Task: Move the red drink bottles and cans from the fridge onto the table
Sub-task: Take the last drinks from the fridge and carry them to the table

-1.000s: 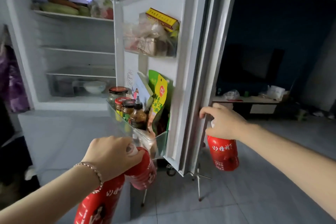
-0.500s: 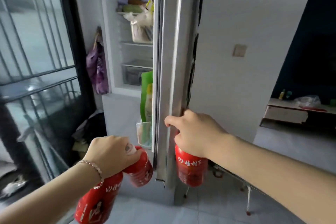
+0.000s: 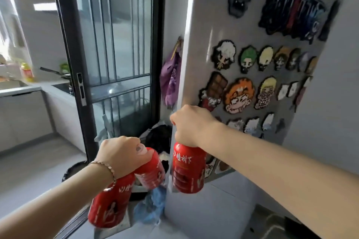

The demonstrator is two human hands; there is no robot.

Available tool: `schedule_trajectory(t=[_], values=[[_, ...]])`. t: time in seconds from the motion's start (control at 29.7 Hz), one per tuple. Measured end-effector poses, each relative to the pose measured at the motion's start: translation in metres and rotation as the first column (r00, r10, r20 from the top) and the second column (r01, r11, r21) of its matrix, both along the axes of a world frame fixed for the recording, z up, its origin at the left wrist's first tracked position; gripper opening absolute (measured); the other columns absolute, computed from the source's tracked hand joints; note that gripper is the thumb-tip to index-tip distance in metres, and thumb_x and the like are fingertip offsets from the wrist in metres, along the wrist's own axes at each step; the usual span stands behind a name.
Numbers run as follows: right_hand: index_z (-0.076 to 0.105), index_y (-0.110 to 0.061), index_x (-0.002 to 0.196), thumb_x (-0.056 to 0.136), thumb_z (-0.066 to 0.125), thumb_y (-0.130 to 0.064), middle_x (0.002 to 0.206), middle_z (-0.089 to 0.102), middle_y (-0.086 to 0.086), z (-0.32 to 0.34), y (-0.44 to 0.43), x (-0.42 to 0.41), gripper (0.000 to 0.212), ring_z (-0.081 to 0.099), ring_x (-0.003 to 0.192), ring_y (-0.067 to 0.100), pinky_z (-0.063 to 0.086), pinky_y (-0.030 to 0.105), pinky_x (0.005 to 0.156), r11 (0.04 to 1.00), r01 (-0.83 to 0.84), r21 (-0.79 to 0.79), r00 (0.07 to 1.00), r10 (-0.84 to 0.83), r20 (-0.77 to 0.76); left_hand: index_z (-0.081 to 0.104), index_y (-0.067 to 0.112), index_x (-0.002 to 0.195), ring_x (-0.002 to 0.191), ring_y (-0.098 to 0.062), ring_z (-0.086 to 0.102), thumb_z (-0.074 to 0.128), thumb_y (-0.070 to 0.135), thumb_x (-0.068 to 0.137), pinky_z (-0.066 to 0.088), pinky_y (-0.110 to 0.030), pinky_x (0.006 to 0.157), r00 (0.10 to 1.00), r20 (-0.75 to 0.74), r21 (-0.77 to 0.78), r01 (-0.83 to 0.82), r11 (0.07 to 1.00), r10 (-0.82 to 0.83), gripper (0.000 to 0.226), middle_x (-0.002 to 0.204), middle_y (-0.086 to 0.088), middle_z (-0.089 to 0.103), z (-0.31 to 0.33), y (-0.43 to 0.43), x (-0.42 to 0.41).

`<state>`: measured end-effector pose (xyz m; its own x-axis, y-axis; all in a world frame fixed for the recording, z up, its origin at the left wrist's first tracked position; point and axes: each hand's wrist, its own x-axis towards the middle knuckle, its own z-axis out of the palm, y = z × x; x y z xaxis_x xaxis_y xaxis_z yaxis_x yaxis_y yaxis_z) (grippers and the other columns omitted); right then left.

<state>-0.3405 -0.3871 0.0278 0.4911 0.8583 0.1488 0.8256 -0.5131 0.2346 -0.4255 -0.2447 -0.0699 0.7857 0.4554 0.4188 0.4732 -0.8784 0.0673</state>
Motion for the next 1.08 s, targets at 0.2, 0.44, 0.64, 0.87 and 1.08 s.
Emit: schedule_trajectory(t=[0.2, 0.44, 0.64, 0.87, 1.08], values=[[0.057, -0.007, 0.116, 0.087, 0.048, -0.011, 0.121, 0.054, 0.015, 0.0, 0.118, 0.063, 0.03, 0.057, 0.11, 0.035, 0.049, 0.039, 0.085, 0.989, 0.147, -0.029, 0.989, -0.146, 0.014, 0.058, 0.022, 0.073, 0.07, -0.01, 0.062, 0.037, 0.068, 0.082, 0.044, -0.022, 0.065, 0.996, -0.073, 0.034, 0.053, 0.998, -0.05, 0.051, 0.071, 0.007, 0.064, -0.004, 0.108, 0.058], [0.053, -0.007, 0.124, 0.089, 0.05, -0.014, 0.129, 0.049, 0.016, 0.0, 0.229, 0.16, 0.035, 0.054, 0.117, 0.033, 0.049, 0.038, 0.088, 0.933, 0.357, -0.045, 0.934, -0.358, -0.008, 0.053, 0.024, 0.077, 0.07, -0.012, 0.059, 0.032, 0.065, 0.085, 0.047, -0.022, 0.068, 0.985, -0.11, 0.071, 0.143, 0.987, -0.135, 0.047, 0.062, 0.007, 0.051, 0.016, 0.221, 0.147], [0.049, -0.008, 0.13, 0.091, 0.048, -0.015, 0.134, 0.046, 0.014, 0.0, 0.286, 0.244, 0.04, 0.051, 0.123, 0.03, 0.048, 0.038, 0.091, 0.882, 0.464, -0.085, 0.885, -0.465, 0.008, 0.053, 0.025, 0.076, 0.064, -0.01, 0.054, 0.032, 0.066, 0.085, 0.04, -0.018, 0.061, 0.979, -0.117, 0.016, 0.167, 0.986, -0.164, 0.047, 0.059, 0.007, 0.049, 0.009, 0.268, 0.211], [0.049, -0.008, 0.131, 0.091, 0.047, -0.014, 0.135, 0.048, 0.011, 0.001, 0.316, 0.331, 0.041, 0.051, 0.124, 0.026, 0.048, 0.034, 0.092, 0.856, 0.51, -0.081, 0.859, -0.512, 0.0, 0.041, 0.024, 0.065, 0.065, -0.009, 0.053, 0.034, 0.064, 0.085, 0.043, -0.019, 0.066, 0.975, -0.147, -0.058, 0.157, 0.986, -0.164, 0.045, 0.061, 0.009, 0.049, 0.012, 0.293, 0.273], [0.048, -0.007, 0.133, 0.093, 0.044, -0.014, 0.137, 0.047, 0.012, 0.002, 0.325, 0.378, 0.04, 0.049, 0.125, 0.027, 0.047, 0.033, 0.093, 0.84, 0.537, -0.079, 0.841, -0.541, -0.026, 0.049, 0.025, 0.075, 0.068, -0.01, 0.057, 0.032, 0.068, 0.084, 0.047, -0.02, 0.07, 0.98, -0.14, -0.047, 0.137, 0.989, -0.143, 0.047, 0.068, 0.008, 0.057, 0.023, 0.31, 0.309]])
